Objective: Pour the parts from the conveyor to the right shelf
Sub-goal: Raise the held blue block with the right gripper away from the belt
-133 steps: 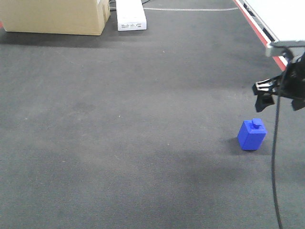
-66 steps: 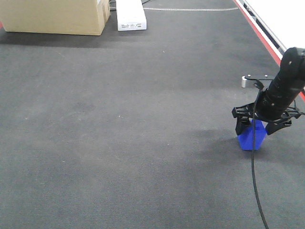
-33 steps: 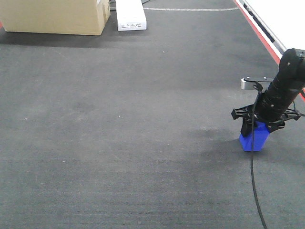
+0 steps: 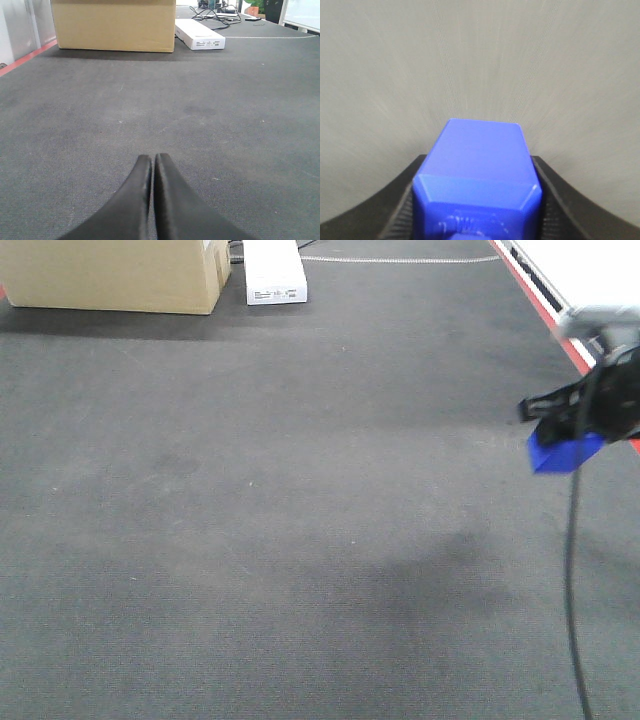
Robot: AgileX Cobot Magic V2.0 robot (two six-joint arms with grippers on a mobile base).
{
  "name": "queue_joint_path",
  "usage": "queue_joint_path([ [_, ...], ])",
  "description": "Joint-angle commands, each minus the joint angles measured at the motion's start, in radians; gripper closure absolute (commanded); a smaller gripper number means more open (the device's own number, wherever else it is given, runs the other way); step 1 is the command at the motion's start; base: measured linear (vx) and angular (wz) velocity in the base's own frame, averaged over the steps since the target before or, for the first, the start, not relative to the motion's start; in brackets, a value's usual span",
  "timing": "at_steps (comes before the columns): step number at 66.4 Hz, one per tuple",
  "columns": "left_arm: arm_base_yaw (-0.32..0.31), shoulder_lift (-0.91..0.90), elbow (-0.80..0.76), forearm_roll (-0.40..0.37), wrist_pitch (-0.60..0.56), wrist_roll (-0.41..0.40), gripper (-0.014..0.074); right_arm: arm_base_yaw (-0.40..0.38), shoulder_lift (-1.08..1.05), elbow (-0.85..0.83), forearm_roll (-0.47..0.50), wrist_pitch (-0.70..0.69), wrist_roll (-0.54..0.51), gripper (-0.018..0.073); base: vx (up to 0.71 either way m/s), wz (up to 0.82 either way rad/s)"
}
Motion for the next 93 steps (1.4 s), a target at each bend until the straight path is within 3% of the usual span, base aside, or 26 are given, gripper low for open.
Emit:
queue_joint_path([
  [1,0.003,-0.012,-0.019,-0.008,-0.072,-0.008,0.0603,-0.008,-0.169,0.089,0.007,-0.148,-0.018,0.0565,0.00,0.00],
  [16,0.003,-0.012,-0.019,-0.008,-0.072,-0.008,0.0603,-0.008,-0.516,0.405,0.023,-0.336,-0.019,0.0565,0.00,0.00],
  [47,0.003,-0.012,-0.019,-0.008,-0.072,-0.008,0.0603,-0.008,-1.140,0.891,0.026,-0.470,-0.022,0.0565,0.00,0.00],
  [64,0.003,-0.012,-0.019,-0.008,-0.072,-0.008,0.0603,-0.008,-1.288,0.975,0.034,-0.441,-0.022,0.0565,0.00,0.00],
  [93,0.003,-0.012,-0.019,-0.008,-0.072,-0.008,0.0603,-0.008,-1.299,0.975,0.034,-0.421,-0.018,0.0564,0.00,0.00],
])
